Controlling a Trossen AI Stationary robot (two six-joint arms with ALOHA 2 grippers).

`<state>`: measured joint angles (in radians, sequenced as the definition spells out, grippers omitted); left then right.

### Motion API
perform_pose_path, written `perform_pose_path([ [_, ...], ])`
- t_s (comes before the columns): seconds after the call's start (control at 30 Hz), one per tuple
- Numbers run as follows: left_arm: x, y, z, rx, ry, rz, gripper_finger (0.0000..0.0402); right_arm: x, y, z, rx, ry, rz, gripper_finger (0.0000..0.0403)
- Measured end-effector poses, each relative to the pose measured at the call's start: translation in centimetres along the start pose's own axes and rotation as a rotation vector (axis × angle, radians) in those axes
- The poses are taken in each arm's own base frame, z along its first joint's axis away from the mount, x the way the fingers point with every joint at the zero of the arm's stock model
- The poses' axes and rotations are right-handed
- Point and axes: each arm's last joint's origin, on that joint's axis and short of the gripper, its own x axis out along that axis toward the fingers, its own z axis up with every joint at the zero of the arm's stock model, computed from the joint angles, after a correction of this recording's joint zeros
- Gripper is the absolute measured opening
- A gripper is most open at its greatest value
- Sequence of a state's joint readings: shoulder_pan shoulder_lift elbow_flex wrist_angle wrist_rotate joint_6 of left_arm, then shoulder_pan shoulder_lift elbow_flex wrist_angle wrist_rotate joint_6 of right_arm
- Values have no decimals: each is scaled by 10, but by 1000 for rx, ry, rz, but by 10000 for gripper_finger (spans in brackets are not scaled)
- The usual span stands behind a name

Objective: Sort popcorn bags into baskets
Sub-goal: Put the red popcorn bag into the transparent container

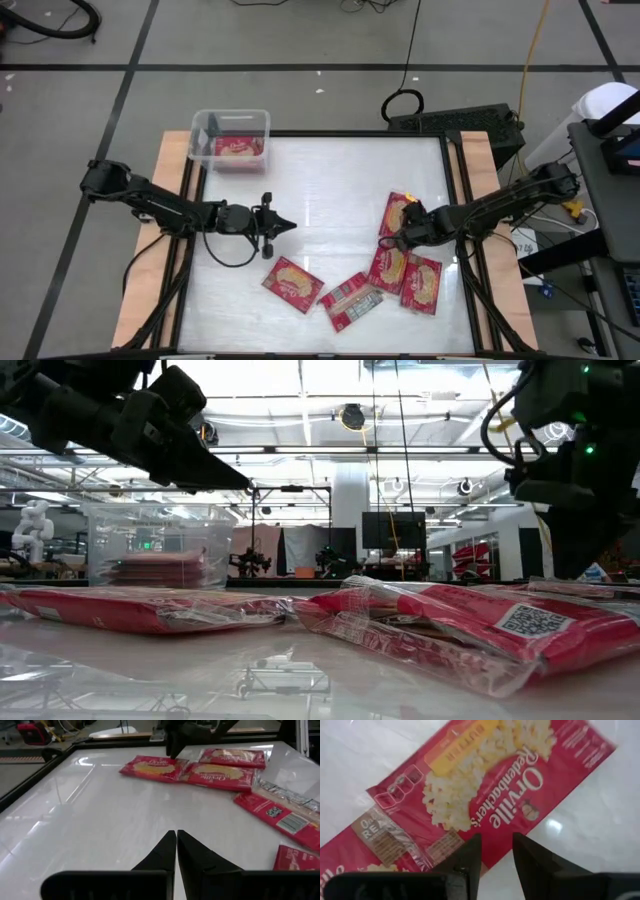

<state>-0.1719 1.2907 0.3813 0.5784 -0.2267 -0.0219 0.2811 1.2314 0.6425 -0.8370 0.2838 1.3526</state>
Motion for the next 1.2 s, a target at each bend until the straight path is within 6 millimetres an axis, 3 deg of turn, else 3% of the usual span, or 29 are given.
perform_pose_path([
  [0.43, 3, -1, -2, -6, 0, 0, 21, 18, -11, -10, 88, 20, -12, 205],
  [0.67, 3, -1, -2, -10, -4, 0, 21, 32, -10, -12, 20, -65, 89, 212],
  [0.9, 3, -1, -1, -12, -11, -1, 21, 38, -13, -13, 1, -124, 89, 164],
  [1.2, 3, -1, 1, -17, -34, -1, 21, 40, -14, -10, -120, -241, 53, 15],
])
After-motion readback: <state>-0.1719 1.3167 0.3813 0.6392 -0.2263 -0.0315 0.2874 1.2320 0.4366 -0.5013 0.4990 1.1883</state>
